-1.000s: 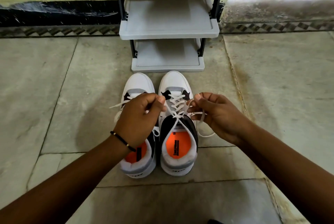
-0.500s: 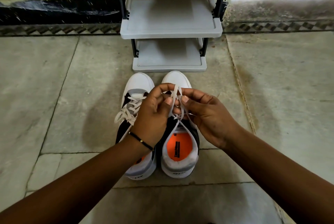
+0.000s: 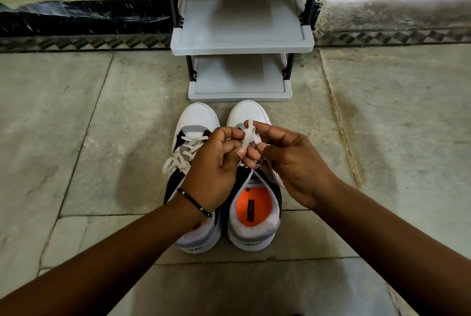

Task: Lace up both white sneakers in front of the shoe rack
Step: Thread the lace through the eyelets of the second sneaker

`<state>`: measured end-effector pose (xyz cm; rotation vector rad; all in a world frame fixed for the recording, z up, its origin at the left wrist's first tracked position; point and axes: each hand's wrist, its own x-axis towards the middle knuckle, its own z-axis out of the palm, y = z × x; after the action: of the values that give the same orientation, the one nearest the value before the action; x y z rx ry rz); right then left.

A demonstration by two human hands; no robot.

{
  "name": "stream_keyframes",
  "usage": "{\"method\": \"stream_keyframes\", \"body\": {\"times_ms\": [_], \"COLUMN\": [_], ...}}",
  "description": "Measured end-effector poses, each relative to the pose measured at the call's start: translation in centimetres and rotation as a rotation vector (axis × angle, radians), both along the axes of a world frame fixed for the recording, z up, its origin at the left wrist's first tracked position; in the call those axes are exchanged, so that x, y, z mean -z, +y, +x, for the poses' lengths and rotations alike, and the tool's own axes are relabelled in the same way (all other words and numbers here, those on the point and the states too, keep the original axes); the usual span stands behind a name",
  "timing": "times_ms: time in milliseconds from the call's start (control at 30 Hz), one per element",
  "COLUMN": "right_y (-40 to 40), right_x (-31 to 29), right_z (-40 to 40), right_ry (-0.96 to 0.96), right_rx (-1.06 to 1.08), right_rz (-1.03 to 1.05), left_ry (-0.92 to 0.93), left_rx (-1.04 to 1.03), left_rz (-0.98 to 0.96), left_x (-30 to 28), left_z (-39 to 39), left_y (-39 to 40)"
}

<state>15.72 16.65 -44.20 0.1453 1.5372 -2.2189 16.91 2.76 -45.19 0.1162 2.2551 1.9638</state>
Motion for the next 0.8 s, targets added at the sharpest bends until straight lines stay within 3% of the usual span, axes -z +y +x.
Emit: {"method": "stream_keyframes", "body": {"times_ms": [167,300,467,600,700,800], "right_y": [0.5,0.8,0.9,1.2,2.2,2.3], "right_x": [0.2,0.6,0.6,0.0,-0.8,-0.8], "right_z": [-0.6,-0.7,-0.6,-1.2,-1.5,-1.5], "right_ry": [0.006,-0.019,0.176,0.330,0.318,0.346], "right_rx": [0.074,0.092,0.008,-0.199,-0.416,-0.360], "right_rz": [0.173,0.175,0.327,0.519,0.484,0.456], "left_ry": [0.012,-0.067,-0.210,-0.213,-0.200,-0.189], "left_rx": [0.041,0.058,0.048,0.008,-0.008,0.010], "left_rz": [-0.022,0.012,0.076,0.060,0.018,0.035], "left_x": [-0.4,-0.1,0.0,-0.2,-0.1,-0.2], "left_z": [-0.1,-0.1,-0.6,-0.9,-0.7,-0.5], "left_y": [-0.2,-0.4,-0.6,-0.8,-0.7,-0.4]}}
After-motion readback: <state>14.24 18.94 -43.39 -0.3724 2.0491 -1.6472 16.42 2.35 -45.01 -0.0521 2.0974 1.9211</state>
